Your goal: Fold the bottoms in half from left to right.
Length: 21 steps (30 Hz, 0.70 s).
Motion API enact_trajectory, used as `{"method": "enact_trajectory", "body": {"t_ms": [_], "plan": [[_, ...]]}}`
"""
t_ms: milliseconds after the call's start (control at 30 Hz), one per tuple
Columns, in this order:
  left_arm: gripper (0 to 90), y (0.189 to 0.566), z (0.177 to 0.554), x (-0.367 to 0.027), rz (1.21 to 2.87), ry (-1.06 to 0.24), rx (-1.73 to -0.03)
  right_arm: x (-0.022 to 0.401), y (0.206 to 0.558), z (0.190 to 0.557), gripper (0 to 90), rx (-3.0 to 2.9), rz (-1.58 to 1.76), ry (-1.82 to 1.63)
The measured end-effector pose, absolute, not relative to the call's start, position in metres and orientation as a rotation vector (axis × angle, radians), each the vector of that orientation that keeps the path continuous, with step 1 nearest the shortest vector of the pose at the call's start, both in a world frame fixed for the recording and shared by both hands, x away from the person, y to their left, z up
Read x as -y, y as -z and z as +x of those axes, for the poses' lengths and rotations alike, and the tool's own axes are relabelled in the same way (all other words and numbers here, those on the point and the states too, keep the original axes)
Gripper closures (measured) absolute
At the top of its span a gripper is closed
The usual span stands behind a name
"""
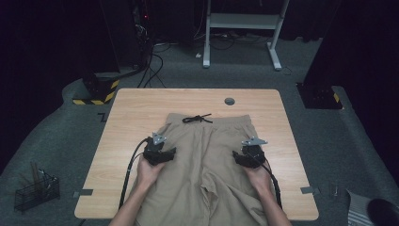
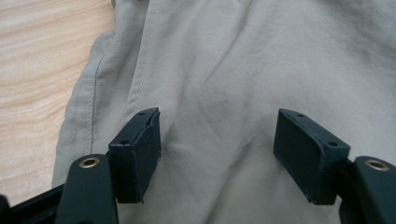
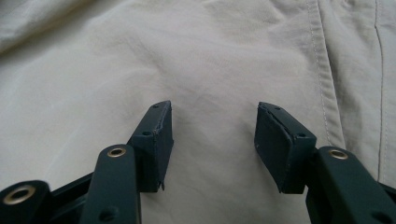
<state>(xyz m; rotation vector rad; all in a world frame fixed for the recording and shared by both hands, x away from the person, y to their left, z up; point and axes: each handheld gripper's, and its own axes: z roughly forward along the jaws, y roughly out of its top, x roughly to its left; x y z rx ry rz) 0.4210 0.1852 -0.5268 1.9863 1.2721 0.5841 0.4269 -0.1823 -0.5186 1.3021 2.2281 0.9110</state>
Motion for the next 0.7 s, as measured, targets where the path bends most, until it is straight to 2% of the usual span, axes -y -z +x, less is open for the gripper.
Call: {"method": "enact_trajectory", "body": {"t_ms": [167, 300, 433, 600, 700], "plan": [[31.7, 0.527, 0.406, -0.185, 1.989, -0.578, -1.269, 0.181, 0.519, 0.414, 46.6, -2.243, 1.288, -0.916], [30.0, 0.527, 0.386, -0.183, 2.004, -0.568, -1.245, 0.178, 0.519, 0.384, 46.3, -2.283, 1.241, -0.932], [31.4, 0.525, 0.378, -0.184, 2.019, -0.551, -1.231, 0.174, 0.515, 0.37, 45.9, -2.338, 1.194, -0.917], [31.2, 0.51, 0.398, -0.183, 1.975, -0.5, -1.237, 0.175, 0.503, 0.388, 45.5, -2.27, 1.226, -0.988], [31.0, 0.507, 0.417, -0.178, 1.966, -0.491, -1.246, 0.172, 0.499, 0.423, 45.0, -2.23, 1.282, -0.991]]}}
